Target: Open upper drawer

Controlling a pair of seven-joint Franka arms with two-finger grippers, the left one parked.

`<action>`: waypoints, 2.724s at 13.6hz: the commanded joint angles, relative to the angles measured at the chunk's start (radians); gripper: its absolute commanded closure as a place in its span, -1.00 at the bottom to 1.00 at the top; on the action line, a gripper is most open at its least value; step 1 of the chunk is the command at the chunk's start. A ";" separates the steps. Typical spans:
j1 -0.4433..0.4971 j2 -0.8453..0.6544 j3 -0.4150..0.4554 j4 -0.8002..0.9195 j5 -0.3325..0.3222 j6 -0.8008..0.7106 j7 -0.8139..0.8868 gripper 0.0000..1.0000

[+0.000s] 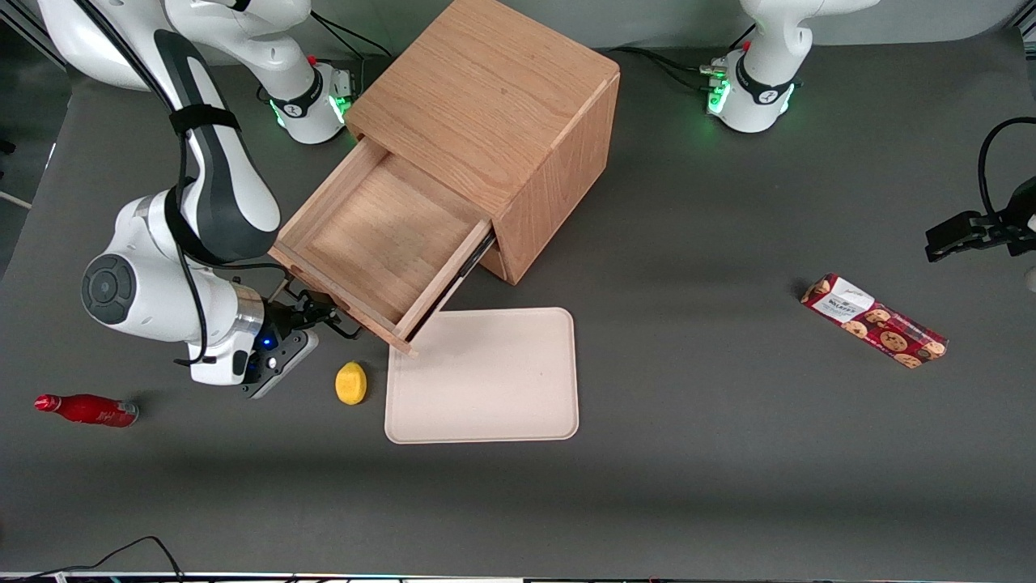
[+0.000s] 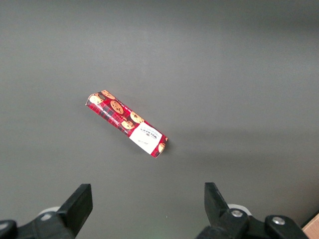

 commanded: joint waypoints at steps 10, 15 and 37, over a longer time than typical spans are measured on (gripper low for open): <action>0.010 0.010 -0.012 0.055 -0.019 -0.021 -0.016 -1.00; 0.014 -0.002 -0.012 0.101 -0.022 -0.126 -0.007 -1.00; 0.019 -0.530 -0.184 0.089 -0.281 -0.559 0.674 -1.00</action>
